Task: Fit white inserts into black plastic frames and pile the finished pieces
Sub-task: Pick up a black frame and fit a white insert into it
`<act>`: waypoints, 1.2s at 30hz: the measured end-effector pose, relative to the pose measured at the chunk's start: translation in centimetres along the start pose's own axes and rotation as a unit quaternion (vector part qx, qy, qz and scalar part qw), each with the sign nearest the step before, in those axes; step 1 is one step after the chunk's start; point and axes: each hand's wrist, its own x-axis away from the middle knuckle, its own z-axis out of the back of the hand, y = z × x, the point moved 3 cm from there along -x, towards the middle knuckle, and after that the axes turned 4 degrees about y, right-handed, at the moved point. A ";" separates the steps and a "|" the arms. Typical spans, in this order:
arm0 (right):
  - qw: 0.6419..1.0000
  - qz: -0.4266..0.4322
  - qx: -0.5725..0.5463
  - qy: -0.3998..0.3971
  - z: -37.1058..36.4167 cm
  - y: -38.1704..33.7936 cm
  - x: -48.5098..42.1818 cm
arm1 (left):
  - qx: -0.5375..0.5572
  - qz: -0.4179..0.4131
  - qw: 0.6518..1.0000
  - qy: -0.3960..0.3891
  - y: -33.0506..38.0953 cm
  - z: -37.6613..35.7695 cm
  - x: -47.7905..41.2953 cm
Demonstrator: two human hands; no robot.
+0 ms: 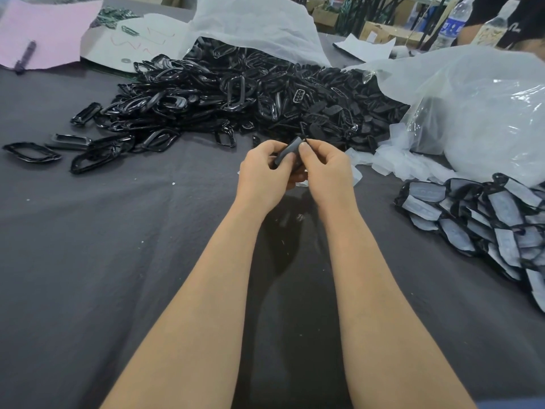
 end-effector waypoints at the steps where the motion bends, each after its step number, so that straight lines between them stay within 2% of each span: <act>1: 1.000 0.000 -0.005 0.000 -0.1 -0.1 0.0 | 0.002 0.003 1.000 0.000 0.0 0.0 0.0; 8: 0.993 -0.068 -0.100 -0.002 0.2 -0.1 0.2 | 0.005 -0.007 0.999 -0.033 0.2 -0.5 0.2; 14: 0.989 -0.077 -0.127 0.019 0.0 -0.2 0.3 | 0.022 -0.004 0.999 -0.041 0.3 -0.6 0.4; 21: 0.997 -0.048 -0.057 0.003 -0.1 -0.2 0.2 | 0.006 -0.002 1.000 -0.024 0.3 -0.5 0.3; 27: 0.996 -0.051 -0.072 0.021 0.1 -0.1 0.2 | 0.009 -0.007 0.999 -0.030 0.4 -0.5 0.4; 32: 0.995 -0.051 -0.081 0.001 0.0 -0.4 0.3 | 0.020 0.006 1.000 0.000 0.2 -0.2 0.2; 36: 0.998 -0.038 -0.050 0.001 -0.1 -0.5 0.3 | 0.031 0.005 0.999 -0.003 0.2 -0.3 0.2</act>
